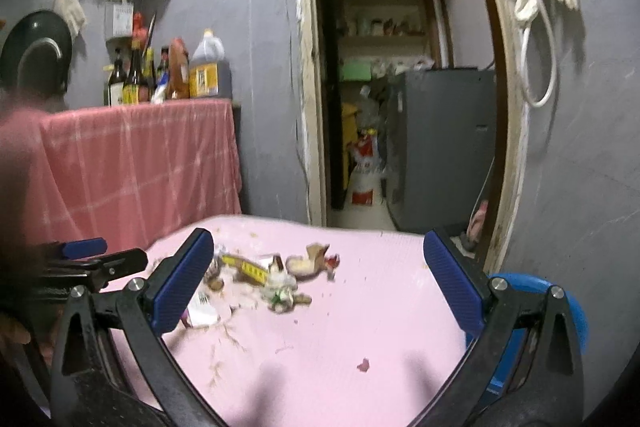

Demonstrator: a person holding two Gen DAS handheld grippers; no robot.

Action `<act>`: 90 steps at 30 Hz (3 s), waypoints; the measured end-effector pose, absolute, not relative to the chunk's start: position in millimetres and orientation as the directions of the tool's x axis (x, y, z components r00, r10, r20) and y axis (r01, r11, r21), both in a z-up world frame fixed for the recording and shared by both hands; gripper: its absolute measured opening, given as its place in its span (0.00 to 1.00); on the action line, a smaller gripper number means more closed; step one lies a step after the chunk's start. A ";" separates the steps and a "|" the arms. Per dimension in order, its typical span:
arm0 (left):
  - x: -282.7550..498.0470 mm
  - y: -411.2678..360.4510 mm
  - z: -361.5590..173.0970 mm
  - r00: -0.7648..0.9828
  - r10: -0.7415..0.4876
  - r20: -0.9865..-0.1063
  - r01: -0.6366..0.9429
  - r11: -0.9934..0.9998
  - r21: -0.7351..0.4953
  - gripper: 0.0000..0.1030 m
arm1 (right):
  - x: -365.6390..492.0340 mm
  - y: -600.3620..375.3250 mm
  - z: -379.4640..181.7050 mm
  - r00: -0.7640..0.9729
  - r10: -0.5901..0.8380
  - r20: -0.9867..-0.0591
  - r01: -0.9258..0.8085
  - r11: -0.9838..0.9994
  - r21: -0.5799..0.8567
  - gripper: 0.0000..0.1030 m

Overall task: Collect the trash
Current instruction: 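Move both tools back over the trash pile on the table, then grasp the white-green paper box with the left tool while the right tool grasps crumpled tissue, then carry the box and tissue over the blue bucket and open both tools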

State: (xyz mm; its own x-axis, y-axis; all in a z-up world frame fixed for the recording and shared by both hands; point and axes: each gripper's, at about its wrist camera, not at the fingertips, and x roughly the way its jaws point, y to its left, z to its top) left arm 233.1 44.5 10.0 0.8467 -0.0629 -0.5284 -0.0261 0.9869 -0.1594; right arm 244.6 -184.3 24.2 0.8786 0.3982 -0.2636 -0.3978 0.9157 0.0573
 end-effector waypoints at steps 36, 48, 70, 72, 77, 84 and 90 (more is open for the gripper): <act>294.0 60.8 -37.0 0.634 -0.287 -0.718 0.070 0.946 -0.316 0.29 | 335.4 -116.4 -44.1 0.583 0.444 -0.681 -0.565 0.824 0.053 0.37; 287.2 62.9 -29.7 0.649 -0.303 -0.698 0.064 0.936 -0.347 0.26 | 327.9 -121.2 -44.3 0.597 0.436 -0.673 -0.563 0.826 0.036 0.09; 255.0 -40.0 78.5 0.874 -0.371 -0.313 0.281 0.912 -0.298 0.26 | 240.5 -236.7 67.2 0.899 0.383 -0.212 -0.385 0.922 0.032 0.09; 253.4 -60.2 90.5 0.882 -0.391 -0.264 0.315 0.905 -0.287 0.26 | 232.2 -250.9 79.1 0.921 0.353 -0.163 -0.353 0.935 0.030 0.09; 255.5 -101.4 107.7 0.877 -0.439 -0.195 0.385 0.886 -0.259 0.27 | 214.6 -290.2 99.1 0.962 0.266 -0.070 -0.265 0.964 0.014 0.09; 280.3 -159.5 108.4 0.834 -0.511 -0.207 0.466 0.854 -0.230 0.27 | 212.5 -345.2 94.8 0.986 0.156 -0.063 -0.153 0.987 0.048 0.09; 313.6 -203.7 90.5 0.776 -0.559 -0.292 0.497 0.827 -0.261 0.27 | 220.9 -381.8 72.7 0.989 0.088 -0.121 -0.077 0.993 0.091 0.09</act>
State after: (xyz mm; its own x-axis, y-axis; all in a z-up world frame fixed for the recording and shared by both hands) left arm 313.6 -203.7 90.5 0.7762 -0.5587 -0.2922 0.4973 0.8274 -0.2609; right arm 220.9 -381.8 72.7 0.9888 0.0876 -0.1210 -0.0768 0.9929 0.0907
